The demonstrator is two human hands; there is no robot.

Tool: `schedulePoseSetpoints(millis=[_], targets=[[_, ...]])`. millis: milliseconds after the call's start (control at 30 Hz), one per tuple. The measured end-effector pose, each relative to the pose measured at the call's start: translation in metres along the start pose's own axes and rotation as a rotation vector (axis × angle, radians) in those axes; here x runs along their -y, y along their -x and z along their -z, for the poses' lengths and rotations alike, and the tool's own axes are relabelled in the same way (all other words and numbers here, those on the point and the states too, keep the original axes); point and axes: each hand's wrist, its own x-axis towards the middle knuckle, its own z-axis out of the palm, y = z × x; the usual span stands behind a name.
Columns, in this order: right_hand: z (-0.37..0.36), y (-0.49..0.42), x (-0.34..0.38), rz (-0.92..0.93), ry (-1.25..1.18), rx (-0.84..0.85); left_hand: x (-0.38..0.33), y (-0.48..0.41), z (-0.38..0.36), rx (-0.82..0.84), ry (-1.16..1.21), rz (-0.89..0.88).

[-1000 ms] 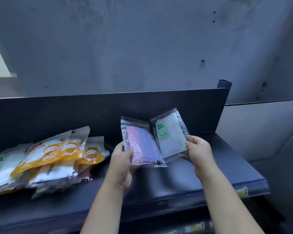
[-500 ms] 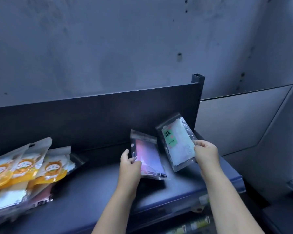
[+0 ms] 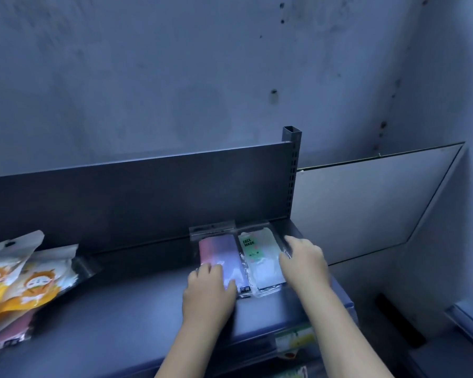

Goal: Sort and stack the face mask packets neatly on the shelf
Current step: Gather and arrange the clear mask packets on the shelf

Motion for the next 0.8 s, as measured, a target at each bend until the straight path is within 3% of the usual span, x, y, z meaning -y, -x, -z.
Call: schedulePoseSetpoints(millis=[100, 200, 500, 667, 800], targets=[[-0.01, 0.004, 0.002, 0.244, 0.092, 0.178, -0.006, 0.0, -0.006, 0.009, -0.077, -0.002], [-0.017, 0.004, -0.004, 0.289, 0.194, 0.268, -0.008, 0.001, -0.008, 0.001, -0.091, -0.006], [-0.012, -0.004, -0.017, 0.156, 0.303, 0.191, -0.01, 0.009, -0.01, 0.025, -0.145, 0.008], [-0.01, -0.006, -0.016, 0.225, 0.327, 0.193, -0.015, 0.009, -0.01, 0.045, -0.175, 0.016], [-0.006, 0.011, 0.007, 0.309, 0.235, 0.126, -0.02, 0.009, -0.002, -0.049, -0.258, 0.014]])
